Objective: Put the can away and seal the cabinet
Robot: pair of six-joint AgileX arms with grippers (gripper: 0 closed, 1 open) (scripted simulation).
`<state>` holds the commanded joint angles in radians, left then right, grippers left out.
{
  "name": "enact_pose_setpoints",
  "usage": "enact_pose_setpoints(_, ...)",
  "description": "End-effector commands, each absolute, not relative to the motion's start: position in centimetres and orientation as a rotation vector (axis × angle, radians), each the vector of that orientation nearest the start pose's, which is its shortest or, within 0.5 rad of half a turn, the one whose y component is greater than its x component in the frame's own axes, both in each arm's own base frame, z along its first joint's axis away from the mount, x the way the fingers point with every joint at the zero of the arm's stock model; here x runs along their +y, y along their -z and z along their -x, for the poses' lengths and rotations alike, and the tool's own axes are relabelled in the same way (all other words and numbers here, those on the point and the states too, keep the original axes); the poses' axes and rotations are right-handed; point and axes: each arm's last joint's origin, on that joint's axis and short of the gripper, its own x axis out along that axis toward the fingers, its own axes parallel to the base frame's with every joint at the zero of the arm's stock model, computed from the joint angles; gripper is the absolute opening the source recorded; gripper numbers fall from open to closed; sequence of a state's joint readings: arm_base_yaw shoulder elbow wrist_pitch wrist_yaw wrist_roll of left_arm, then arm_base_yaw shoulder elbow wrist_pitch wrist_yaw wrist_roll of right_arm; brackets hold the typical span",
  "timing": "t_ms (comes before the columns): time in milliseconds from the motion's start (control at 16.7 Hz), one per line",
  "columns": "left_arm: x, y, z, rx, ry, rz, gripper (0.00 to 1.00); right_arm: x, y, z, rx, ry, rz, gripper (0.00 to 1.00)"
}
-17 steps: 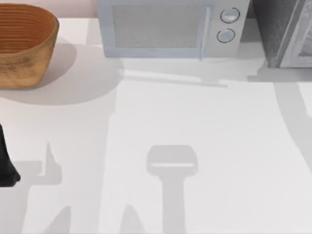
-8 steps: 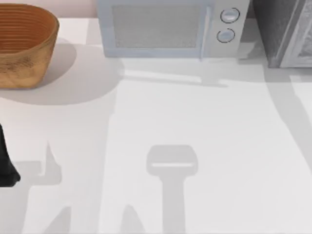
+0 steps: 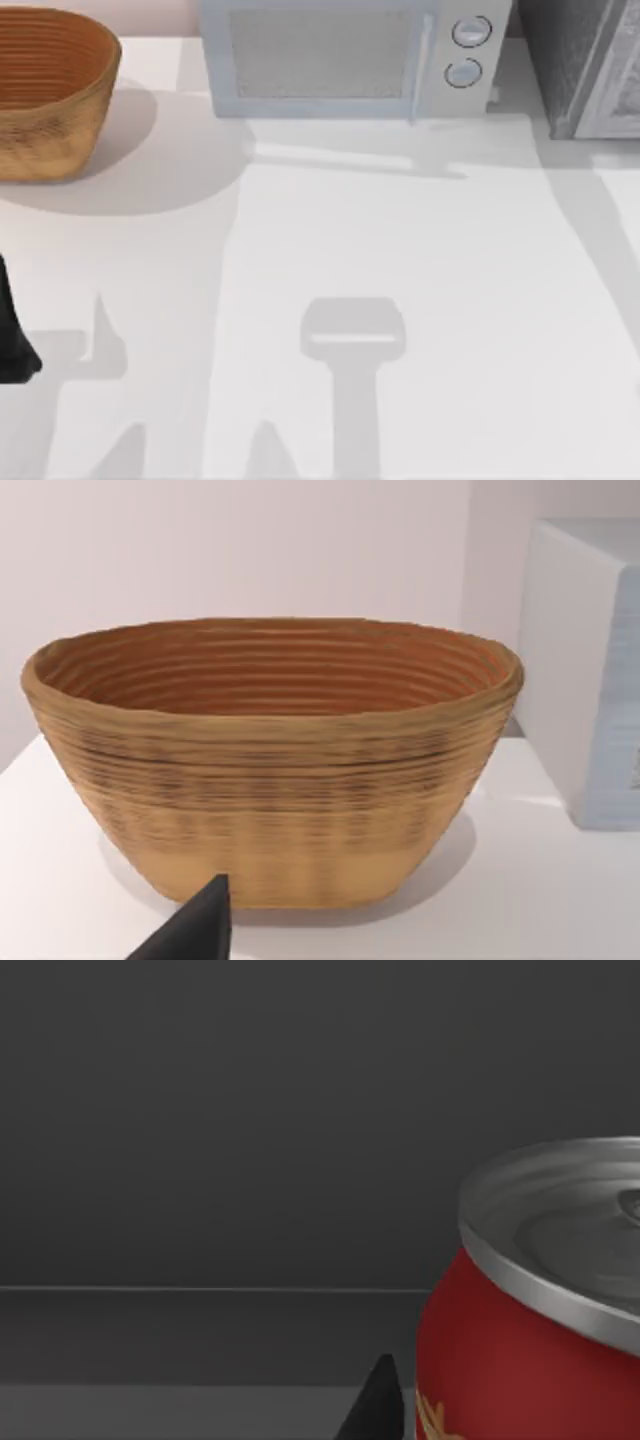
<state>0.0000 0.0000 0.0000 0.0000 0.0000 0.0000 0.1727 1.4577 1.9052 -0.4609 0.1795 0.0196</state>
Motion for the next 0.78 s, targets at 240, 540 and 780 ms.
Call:
enact_pose_setpoints(240, -0.1, -16.0, -10.6, 0.0, 0.0, 0.0, 1.0, 5.2, -53.8, -32.5, 0.0, -0.007, -0.001, 0.0)
enact_pose_setpoints(540, -0.1, -16.0, -10.6, 0.0, 0.0, 0.0, 1.0, 4.9, -54.1, -37.5, -0.007, -0.002, -0.003, 0.0)
enact_pose_setpoints(780, -0.1, -16.0, -10.6, 0.0, 0.0, 0.0, 1.0, 4.6, -53.2, -40.1, -0.001, 0.001, -0.003, 0.0)
